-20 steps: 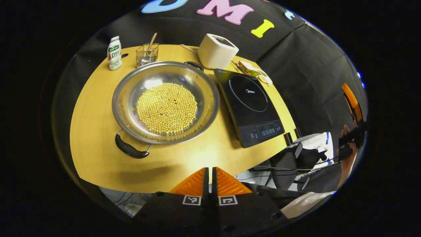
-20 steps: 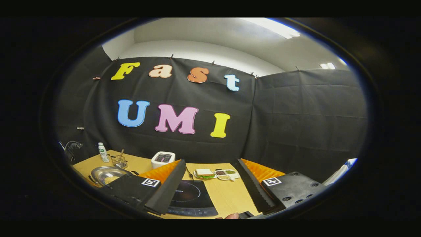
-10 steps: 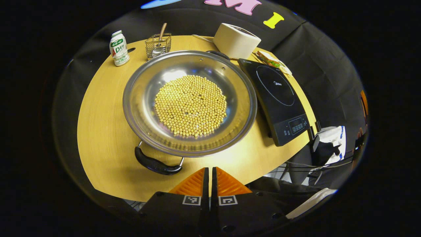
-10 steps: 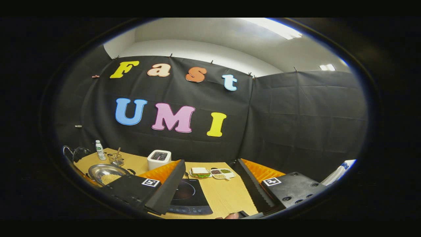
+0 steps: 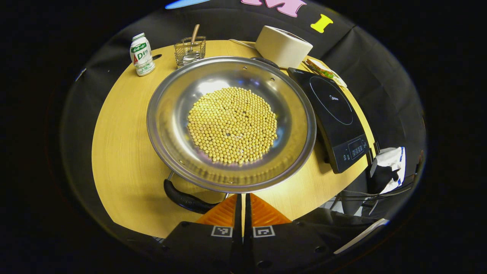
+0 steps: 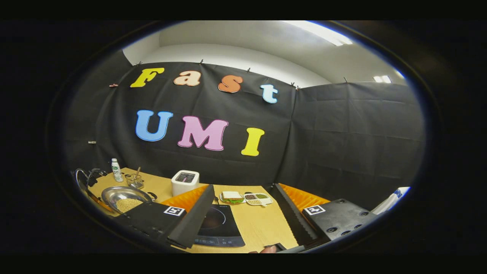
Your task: First push the handle of the pot to place it horizontally, then grasp the pot with both hands and set it on the induction cooktop.
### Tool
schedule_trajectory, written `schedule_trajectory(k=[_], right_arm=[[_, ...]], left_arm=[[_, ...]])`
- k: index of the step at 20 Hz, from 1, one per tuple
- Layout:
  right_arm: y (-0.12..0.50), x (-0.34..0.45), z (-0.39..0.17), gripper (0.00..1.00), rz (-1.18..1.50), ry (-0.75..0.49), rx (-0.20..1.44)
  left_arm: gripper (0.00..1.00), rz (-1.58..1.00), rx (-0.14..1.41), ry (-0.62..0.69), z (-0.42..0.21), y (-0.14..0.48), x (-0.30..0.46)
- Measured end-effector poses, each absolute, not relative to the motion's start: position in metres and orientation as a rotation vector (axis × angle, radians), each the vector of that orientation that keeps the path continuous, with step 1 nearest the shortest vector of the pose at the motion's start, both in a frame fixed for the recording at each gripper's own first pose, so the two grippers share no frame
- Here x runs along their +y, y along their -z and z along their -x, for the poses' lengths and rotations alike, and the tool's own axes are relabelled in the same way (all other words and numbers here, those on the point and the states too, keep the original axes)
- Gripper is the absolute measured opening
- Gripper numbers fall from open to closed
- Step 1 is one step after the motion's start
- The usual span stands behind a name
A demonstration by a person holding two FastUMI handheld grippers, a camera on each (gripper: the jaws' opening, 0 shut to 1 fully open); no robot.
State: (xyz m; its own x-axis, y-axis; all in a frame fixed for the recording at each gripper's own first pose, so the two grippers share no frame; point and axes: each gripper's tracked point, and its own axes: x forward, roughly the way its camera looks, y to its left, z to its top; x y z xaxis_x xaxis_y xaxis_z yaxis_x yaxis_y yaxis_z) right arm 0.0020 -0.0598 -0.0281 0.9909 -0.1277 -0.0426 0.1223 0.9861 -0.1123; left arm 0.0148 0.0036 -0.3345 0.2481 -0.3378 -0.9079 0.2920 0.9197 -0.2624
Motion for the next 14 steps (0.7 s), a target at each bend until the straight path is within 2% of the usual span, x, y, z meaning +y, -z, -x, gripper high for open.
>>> schedule_trajectory(k=[14], right_arm=[[0.031,-0.053,-0.007,0.97,0.127,0.124,0.057]], left_arm=[[0.05,-0.072,1.269,0.319,-0.043,0.344,0.073]])
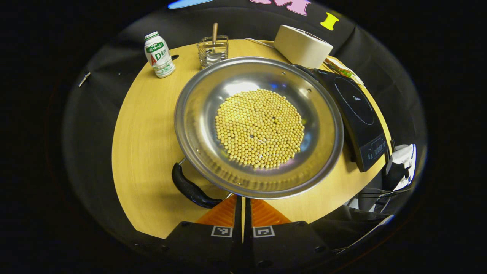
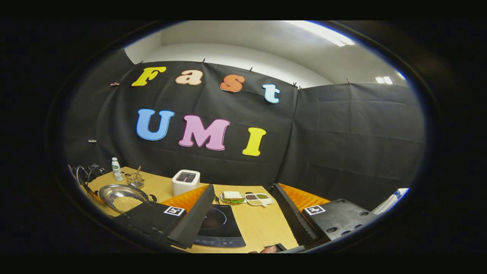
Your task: First push the handle of the pot to place it horizontally, then grasp the pot with both hands and set it on the induction cooktop.
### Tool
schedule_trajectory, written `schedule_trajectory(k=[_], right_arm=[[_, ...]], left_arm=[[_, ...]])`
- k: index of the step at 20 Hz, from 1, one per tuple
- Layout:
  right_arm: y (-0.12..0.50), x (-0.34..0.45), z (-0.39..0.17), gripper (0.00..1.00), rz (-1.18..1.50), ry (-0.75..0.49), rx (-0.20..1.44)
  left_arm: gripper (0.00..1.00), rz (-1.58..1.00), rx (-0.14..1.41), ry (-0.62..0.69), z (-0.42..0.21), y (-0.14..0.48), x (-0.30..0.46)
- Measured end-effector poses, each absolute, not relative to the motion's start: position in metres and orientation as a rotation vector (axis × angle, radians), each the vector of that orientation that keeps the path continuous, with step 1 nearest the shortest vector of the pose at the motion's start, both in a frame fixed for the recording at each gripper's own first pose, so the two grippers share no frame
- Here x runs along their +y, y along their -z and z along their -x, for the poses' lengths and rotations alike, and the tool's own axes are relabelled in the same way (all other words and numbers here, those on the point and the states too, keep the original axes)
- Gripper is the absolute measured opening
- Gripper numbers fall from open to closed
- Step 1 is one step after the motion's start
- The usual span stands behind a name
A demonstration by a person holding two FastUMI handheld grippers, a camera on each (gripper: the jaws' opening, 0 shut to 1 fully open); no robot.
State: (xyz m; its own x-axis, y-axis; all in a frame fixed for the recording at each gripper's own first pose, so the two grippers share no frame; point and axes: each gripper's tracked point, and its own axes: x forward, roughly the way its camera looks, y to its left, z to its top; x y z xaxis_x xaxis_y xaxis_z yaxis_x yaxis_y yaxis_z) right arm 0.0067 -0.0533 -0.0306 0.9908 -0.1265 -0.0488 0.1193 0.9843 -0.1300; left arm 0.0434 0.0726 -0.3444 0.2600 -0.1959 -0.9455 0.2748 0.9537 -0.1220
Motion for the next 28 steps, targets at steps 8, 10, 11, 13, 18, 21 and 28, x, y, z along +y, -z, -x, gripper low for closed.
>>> schedule_trajectory(k=[8,10,11,13,18,21,28], right_arm=[[0.031,-0.045,-0.007,0.98,0.157,0.136,0.061],[0.032,-0.044,-0.008,0.98,0.165,0.14,0.063],[0.031,-0.043,-0.009,0.98,0.17,0.144,0.064],[0.033,-0.043,-0.011,0.98,0.177,0.152,0.067],[0.035,-0.043,-0.021,0.98,0.196,0.171,0.073],[0.038,-0.042,-0.031,0.98,0.209,0.178,0.082],[0.042,-0.036,-0.048,0.98,0.22,0.181,0.086]], left_arm=[[0.05,-0.075,1.26,0.234,-0.078,0.35,0.116],[0.05,-0.066,1.257,0.214,-0.089,0.351,0.125],[0.05,-0.06,1.256,0.209,-0.094,0.352,0.128],[0.05,-0.059,1.25,0.204,-0.104,0.354,0.133],[0.05,-0.084,1.242,0.19,-0.133,0.358,0.145],[0.05,-0.097,1.234,0.182,-0.152,0.359,0.149],[0.05,-0.121,1.22,0.171,-0.177,0.36,0.152]])
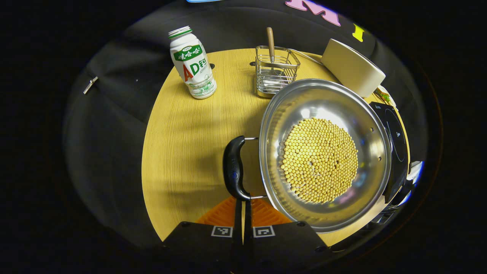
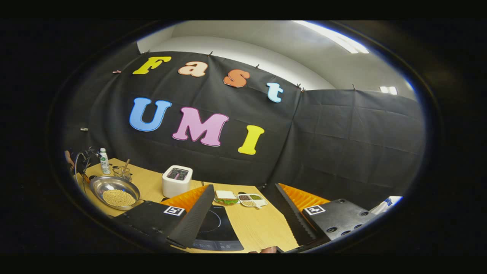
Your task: First push the handle of the pot to place it horizontally, then grasp the pot with both hands and set it on the induction cooktop.
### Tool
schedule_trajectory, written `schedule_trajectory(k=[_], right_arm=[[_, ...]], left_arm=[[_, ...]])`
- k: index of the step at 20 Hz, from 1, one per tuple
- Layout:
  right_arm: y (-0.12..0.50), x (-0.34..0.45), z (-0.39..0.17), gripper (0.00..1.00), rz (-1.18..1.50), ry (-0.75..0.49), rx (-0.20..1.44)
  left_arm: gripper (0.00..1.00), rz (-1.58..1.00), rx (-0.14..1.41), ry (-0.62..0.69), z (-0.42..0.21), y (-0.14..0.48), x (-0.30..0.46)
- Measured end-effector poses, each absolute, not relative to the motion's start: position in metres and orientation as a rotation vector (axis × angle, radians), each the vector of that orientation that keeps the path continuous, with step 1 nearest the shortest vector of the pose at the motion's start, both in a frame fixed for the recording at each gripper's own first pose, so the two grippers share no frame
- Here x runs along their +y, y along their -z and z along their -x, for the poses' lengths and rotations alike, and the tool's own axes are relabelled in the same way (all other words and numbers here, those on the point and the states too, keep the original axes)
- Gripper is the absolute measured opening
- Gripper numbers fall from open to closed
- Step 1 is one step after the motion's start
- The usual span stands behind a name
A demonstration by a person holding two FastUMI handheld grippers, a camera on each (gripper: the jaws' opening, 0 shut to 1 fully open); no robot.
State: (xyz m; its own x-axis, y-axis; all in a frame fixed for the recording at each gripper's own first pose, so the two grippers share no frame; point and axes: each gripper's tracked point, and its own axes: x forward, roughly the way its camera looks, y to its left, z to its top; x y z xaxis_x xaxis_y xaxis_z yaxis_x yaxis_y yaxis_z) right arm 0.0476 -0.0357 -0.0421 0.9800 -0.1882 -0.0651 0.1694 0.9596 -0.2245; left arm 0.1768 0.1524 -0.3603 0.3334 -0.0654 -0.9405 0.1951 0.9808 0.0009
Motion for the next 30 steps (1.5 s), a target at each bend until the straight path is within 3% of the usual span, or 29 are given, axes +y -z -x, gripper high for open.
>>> schedule_trajectory(k=[10,19,20,21,22,24,25,26,27,30], right_arm=[[0.057,-0.009,-0.054,0.98,0.195,0.114,0.112],[0.083,0.06,-0.068,0.98,0.127,-0.045,0.165],[0.087,0.067,-0.07,0.98,0.108,-0.058,0.179],[0.09,0.074,-0.073,0.98,0.08,-0.068,0.19],[0.095,0.081,-0.077,0.98,0.047,-0.077,0.205],[0.112,0.097,-0.087,0.98,-0.006,-0.096,0.263],[0.121,0.106,-0.092,0.98,-0.027,-0.106,0.295],[0.129,0.113,-0.097,0.96,-0.047,-0.116,0.322],[0.135,0.121,-0.102,0.98,-0.062,-0.124,0.345],[0.156,0.146,-0.115,0.98,-0.077,-0.15,0.396]], left_arm=[[0.05,0.03,1.008,0.061,-0.155,0.329,0.163],[0.06,-0.061,0.624,0.066,-0.158,0.243,0.175],[0.1,-0.055,0.59,0.073,-0.159,0.235,0.173],[0.26,-0.042,0.565,0.082,-0.161,0.229,0.171],[0.3,-0.027,0.546,0.092,-0.161,0.225,0.166],[0.49,-0.01,0.514,0.11,-0.168,0.222,0.162],[0.65,-0.008,0.5,0.117,-0.171,0.22,0.161],[0.72,-0.007,0.488,0.126,-0.174,0.219,0.159],[0.86,-0.006,0.482,0.132,-0.177,0.218,0.157],[0.93,0.014,0.494,0.152,-0.185,0.227,0.15]])
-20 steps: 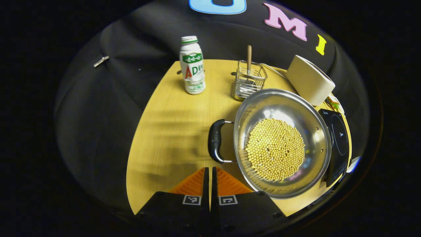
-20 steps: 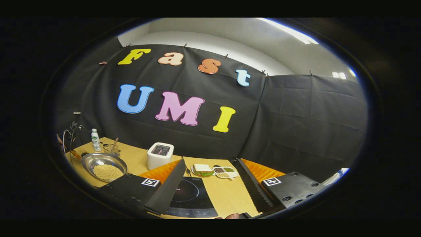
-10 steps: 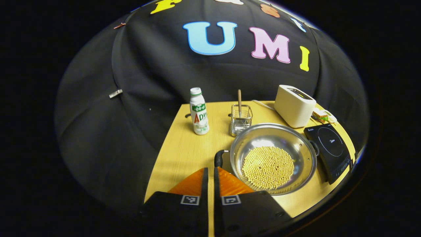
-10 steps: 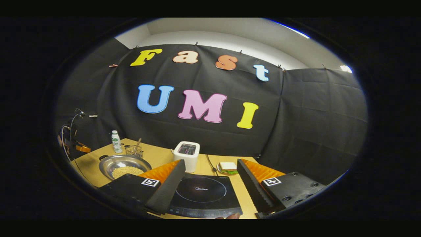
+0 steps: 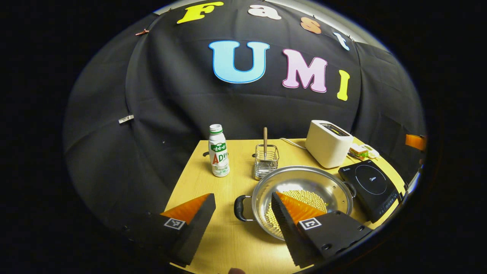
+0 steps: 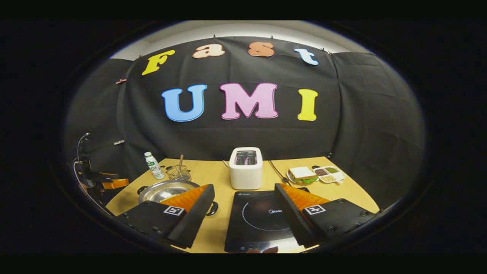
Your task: First push the handle of the pot to place it horizontally, then grasp the pot with both hands and set it on the induction cooktop.
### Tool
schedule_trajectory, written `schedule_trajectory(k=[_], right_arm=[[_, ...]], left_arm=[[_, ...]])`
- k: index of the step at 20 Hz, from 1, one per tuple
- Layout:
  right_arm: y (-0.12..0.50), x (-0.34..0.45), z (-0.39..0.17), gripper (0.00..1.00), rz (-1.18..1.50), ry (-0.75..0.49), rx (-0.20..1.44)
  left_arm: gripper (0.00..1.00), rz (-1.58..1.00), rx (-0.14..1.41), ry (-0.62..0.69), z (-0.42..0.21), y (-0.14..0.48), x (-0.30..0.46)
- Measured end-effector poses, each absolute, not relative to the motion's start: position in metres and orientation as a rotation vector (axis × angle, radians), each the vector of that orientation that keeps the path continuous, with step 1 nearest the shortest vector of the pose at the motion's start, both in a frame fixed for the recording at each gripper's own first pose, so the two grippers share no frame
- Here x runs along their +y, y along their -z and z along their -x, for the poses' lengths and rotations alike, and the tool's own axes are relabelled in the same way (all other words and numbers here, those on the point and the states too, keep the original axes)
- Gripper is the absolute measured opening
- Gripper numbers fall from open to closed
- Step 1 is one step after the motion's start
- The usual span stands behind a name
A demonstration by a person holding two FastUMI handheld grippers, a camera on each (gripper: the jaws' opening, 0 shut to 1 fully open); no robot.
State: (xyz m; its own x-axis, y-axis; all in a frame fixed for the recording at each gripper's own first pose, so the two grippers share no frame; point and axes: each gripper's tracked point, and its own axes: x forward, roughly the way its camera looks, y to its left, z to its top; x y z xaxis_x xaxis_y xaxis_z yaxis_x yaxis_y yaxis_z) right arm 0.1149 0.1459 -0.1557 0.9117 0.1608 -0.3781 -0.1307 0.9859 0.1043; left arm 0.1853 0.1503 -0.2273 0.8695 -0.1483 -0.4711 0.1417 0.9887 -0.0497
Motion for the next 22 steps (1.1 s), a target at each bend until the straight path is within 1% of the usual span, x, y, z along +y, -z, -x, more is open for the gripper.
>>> schedule_trajectory(k=[4,7,11,12,13,17,22], right_arm=[[0.197,0.189,-0.126,0.98,-0.09,-0.217,0.511],[0.234,0.215,-0.133,0.98,-0.093,-0.254,0.62],[0.285,0.232,-0.136,1.0,-0.105,-0.261,0.786],[0.294,0.236,-0.137,0.94,-0.101,-0.257,0.813],[0.303,0.241,-0.138,1.0,-0.102,-0.26,0.833],[0.336,0.258,-0.139,0.99,-0.124,-0.277,0.924],[0.374,0.269,-0.143,0.98,-0.108,-0.26,1.005]], left_arm=[[0.94,0.03,0.551,0.157,-0.198,0.251,0.151],[0.94,0.028,0.63,0.179,-0.205,0.279,0.149],[0.94,-0.017,0.703,0.173,-0.217,0.313,0.148],[0.92,-0.019,0.709,0.173,-0.22,0.316,0.145],[0.95,-0.018,0.711,0.177,-0.225,0.319,0.143],[0.94,-0.038,0.74,0.182,-0.237,0.332,0.139],[0.93,-0.024,0.757,0.188,-0.243,0.343,0.131]])
